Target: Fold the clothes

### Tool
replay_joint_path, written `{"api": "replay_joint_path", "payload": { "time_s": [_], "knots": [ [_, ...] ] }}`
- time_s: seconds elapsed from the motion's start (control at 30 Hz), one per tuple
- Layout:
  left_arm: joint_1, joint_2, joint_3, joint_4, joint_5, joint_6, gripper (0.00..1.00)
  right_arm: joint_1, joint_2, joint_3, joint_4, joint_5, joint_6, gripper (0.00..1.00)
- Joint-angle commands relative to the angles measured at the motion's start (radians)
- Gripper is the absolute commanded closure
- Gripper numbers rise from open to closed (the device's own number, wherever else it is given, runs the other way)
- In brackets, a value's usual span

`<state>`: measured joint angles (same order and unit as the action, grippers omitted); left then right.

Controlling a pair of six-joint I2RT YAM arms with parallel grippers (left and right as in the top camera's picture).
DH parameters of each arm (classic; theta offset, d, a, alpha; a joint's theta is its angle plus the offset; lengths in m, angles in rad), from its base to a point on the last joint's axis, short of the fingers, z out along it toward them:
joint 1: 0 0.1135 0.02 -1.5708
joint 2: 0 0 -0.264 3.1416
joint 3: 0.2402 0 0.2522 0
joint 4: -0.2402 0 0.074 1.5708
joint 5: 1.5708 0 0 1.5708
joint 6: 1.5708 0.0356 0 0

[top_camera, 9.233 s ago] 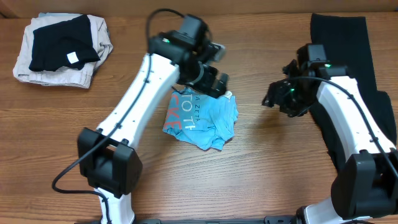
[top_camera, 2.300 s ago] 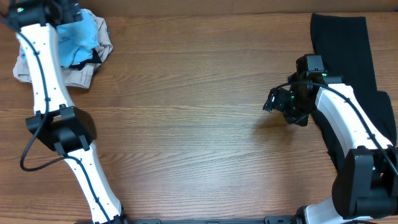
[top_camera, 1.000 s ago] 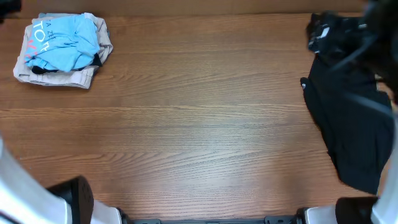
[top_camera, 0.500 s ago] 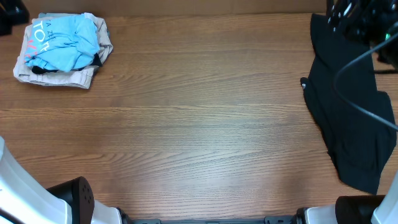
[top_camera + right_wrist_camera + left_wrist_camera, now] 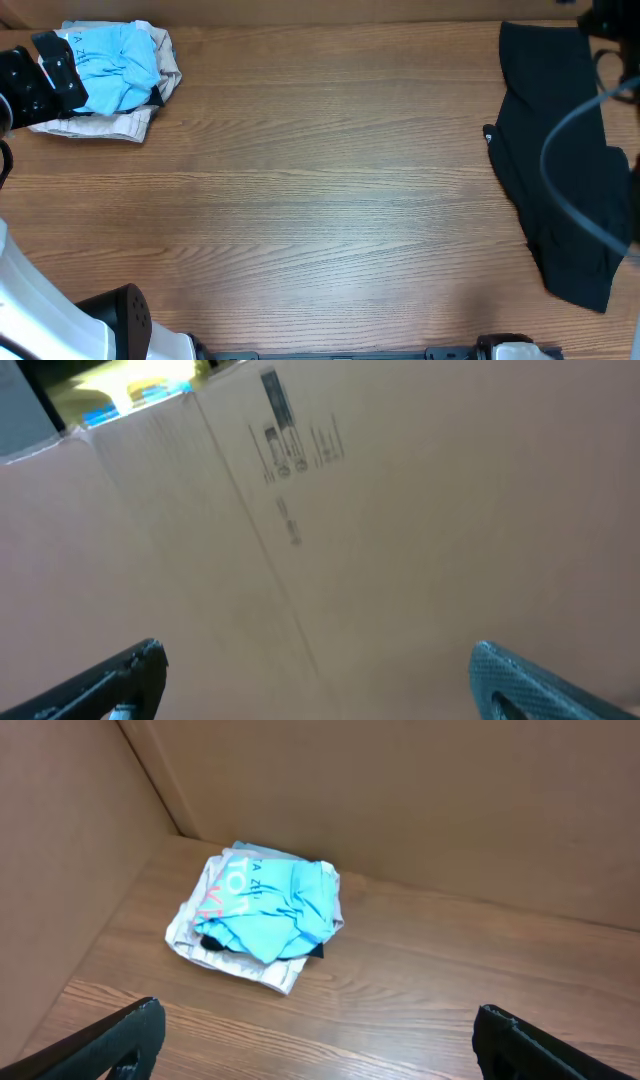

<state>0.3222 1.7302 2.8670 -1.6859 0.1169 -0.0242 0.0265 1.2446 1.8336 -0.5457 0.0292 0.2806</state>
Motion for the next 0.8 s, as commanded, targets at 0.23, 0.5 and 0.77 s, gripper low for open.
{"api": "replay_joint_path", "payload": {
  "time_s": [0.23,0.5,0.77],
  "knots": [
    [0.002,0.000,-0.003,-0.003,0.007,-0.006,0.00,-0.005,-0.448,-0.742,0.334,0.056,0.000,0.00],
    [0.002,0.000,-0.004,-0.003,0.007,-0.006,0.00,-0.005,-0.814,-1.236,0.449,0.048,0.005,0.00],
    [0.002,0.000,-0.004,-0.003,0.007,-0.006,0.00,-0.005,-1.054,-1.646,0.644,0.048,0.005,0.00]
  ]
}}
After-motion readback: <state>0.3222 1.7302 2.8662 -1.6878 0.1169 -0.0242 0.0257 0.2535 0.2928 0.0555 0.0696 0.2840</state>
